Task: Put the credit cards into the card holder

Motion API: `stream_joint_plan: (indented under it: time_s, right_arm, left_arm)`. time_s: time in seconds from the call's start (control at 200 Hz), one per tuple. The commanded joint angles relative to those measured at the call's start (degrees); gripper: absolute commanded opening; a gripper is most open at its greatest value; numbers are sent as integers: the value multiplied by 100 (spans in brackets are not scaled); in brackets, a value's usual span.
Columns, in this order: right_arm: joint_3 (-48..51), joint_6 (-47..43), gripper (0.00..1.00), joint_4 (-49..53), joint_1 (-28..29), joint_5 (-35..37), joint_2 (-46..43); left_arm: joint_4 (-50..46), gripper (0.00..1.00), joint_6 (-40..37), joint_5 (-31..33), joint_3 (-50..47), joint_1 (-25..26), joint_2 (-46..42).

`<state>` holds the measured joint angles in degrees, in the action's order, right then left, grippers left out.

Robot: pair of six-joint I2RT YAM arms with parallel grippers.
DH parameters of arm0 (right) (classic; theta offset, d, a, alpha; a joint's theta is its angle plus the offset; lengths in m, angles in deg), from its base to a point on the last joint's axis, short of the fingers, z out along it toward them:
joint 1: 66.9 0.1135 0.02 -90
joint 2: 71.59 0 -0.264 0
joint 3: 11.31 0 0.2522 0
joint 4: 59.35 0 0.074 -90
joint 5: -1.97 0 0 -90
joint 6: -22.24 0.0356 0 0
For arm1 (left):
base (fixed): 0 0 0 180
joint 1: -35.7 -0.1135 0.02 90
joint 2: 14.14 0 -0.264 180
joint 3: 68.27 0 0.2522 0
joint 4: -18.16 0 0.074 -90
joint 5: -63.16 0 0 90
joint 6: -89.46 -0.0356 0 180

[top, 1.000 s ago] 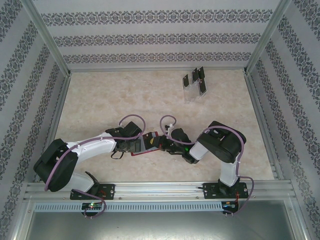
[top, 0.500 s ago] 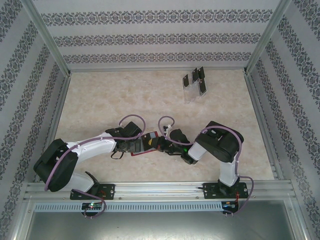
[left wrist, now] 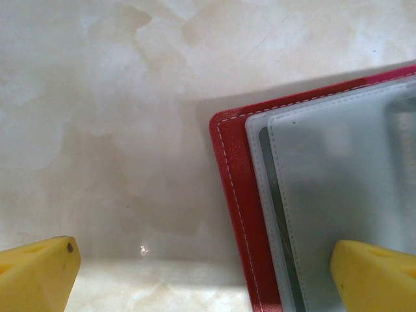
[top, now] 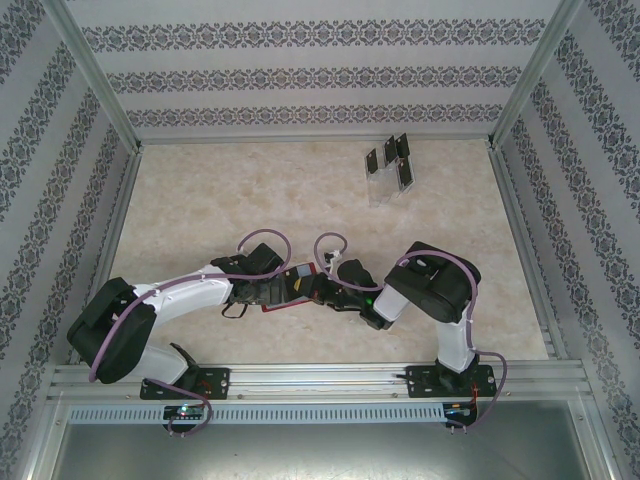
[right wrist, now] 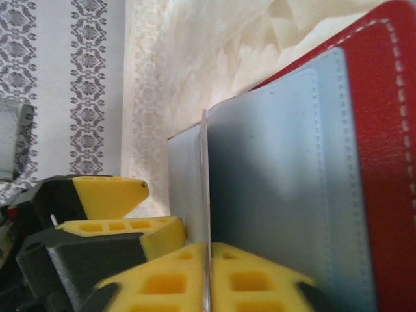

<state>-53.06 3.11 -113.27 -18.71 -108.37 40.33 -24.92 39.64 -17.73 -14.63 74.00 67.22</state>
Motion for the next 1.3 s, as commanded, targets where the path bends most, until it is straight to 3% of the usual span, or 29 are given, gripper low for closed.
stream_joint_plan:
  time_s: [0.0, 0.105, 0.41, 0.854, 1.299]
  right_arm:
    - [-30, -141, 30, 619, 77, -6, -34]
    - [-133, -297, 43, 1182, 75, 4, -262]
    - [-519, -695, 62, 2688, 68, 26, -645]
    - [-1013, -1198, 67, 3863, 12, 55, -1043]
    - [-1160, -1527, 70, 4365, -380, -162, -1635]
  left_arm:
    - [-284, 100, 26, 74, -170, 63, 63]
    - [-285, 100, 22, 83, -158, 63, 63]
    - [-284, 100, 6, 74, -139, 63, 51]
    - [-259, 100, -4, 67, -147, 63, 35]
    - [-211, 100, -10, 56, -125, 63, 25]
